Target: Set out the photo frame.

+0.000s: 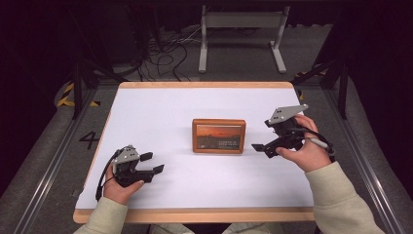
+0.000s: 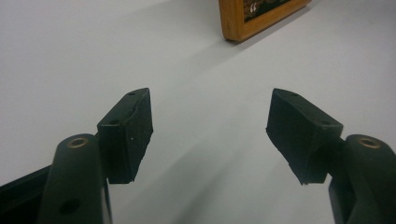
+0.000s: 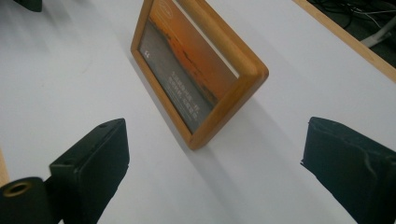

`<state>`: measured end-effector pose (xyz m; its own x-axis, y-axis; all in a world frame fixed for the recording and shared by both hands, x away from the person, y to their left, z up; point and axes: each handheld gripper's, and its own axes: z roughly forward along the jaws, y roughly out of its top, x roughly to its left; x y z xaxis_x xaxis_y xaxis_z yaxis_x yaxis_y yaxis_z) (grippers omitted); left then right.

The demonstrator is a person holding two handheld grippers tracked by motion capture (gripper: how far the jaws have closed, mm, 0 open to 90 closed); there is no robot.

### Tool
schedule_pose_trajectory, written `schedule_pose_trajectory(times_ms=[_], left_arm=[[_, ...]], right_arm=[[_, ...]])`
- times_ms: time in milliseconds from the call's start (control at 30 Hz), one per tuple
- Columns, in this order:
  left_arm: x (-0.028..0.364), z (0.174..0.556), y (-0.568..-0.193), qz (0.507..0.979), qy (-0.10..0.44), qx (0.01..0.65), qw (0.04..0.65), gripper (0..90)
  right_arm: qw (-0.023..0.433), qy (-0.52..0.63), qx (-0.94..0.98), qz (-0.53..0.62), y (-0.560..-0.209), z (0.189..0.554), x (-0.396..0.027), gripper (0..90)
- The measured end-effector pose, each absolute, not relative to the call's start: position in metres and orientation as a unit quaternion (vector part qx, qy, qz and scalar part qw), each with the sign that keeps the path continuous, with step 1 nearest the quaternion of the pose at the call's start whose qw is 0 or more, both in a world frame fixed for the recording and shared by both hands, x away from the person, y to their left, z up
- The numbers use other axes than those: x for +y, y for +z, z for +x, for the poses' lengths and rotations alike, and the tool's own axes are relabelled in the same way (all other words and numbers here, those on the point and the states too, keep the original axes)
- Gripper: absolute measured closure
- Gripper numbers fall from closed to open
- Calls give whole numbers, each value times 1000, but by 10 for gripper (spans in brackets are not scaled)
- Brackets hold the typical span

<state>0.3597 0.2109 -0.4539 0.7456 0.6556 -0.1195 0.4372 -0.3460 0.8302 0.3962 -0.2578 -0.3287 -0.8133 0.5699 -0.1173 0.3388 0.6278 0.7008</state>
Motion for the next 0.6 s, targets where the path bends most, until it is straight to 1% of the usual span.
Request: schedule_pose_trajectory(times_ms=[333, 600], left_arm=[[215, 359, -455, 808, 116, 346, 463, 299], [220, 361, -456, 800, 123, 357, 466, 300]], right_arm=[[179, 376, 860, 294, -364, 384, -282, 68], [177, 409, 836, 319, -398, 377, -295, 65]])
